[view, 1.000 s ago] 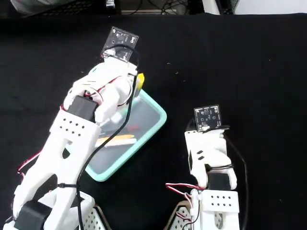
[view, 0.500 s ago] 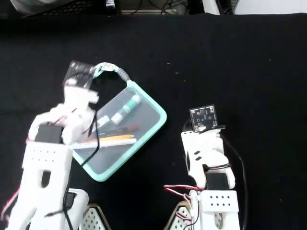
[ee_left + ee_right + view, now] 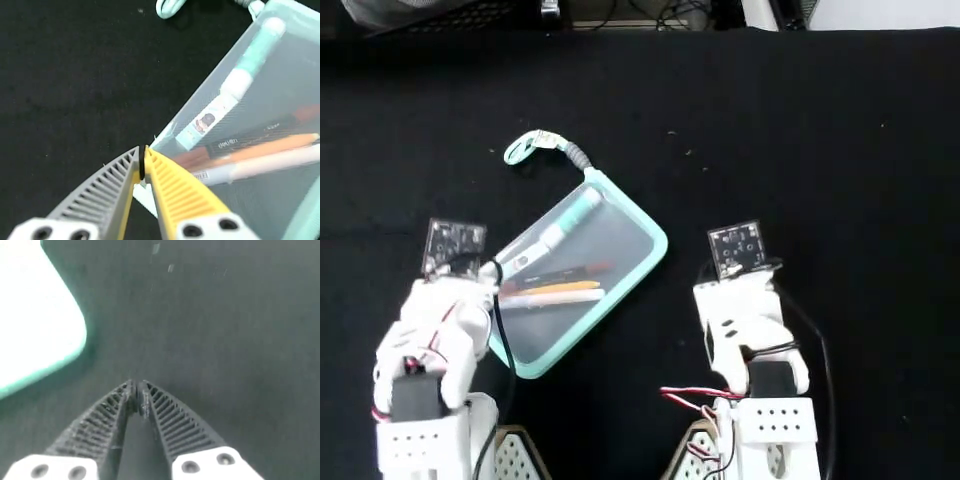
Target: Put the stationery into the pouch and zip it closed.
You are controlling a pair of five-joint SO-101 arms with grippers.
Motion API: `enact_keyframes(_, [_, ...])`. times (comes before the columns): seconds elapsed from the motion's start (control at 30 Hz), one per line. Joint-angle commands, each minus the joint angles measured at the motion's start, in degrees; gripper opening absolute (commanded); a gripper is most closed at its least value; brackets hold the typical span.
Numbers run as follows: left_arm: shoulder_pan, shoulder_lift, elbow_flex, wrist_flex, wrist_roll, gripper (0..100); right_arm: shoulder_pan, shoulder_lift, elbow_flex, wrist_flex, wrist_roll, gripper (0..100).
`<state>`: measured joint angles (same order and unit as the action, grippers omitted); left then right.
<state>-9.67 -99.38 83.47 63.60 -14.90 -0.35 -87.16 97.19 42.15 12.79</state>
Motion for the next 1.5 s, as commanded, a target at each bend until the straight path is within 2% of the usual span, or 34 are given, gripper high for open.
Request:
enact_keyframes(0.0, [-0.3, -5.2, 4.7, -1.2, -0.4, 4, -0.7, -0.7, 0.0, 10.5, 0.0, 1.5])
enact_keyframes(0.23, [-0.3, -4.6, 7.9, 1.6, 0.8, 4, -0.4, -5.1, -0.1, 17.1, -0.7, 1.5])
enact_keyframes(0.4, [-0.2, -5.1, 7.0, 8.1, 11.4, 4, -0.8, -12.3, -0.1, 22.4, -14.4, 1.5])
enact_keyframes(0.5, [-0.3, -5.1, 8.9, 10.1, 14.7, 4, -0.8, -16.8, -0.4, 27.2, -19.0, 1.5])
enact_keyframes(0.6, [-0.8, -5.0, 13.8, 9.3, 14.9, 4, -0.7, -20.2, -0.7, 32.2, -19.3, 1.5])
enact_keyframes(1.47, [-0.4, -5.5, 13.8, 9.5, 15.1, 4, -0.7, -20.3, -0.7, 32.1, -19.6, 1.5])
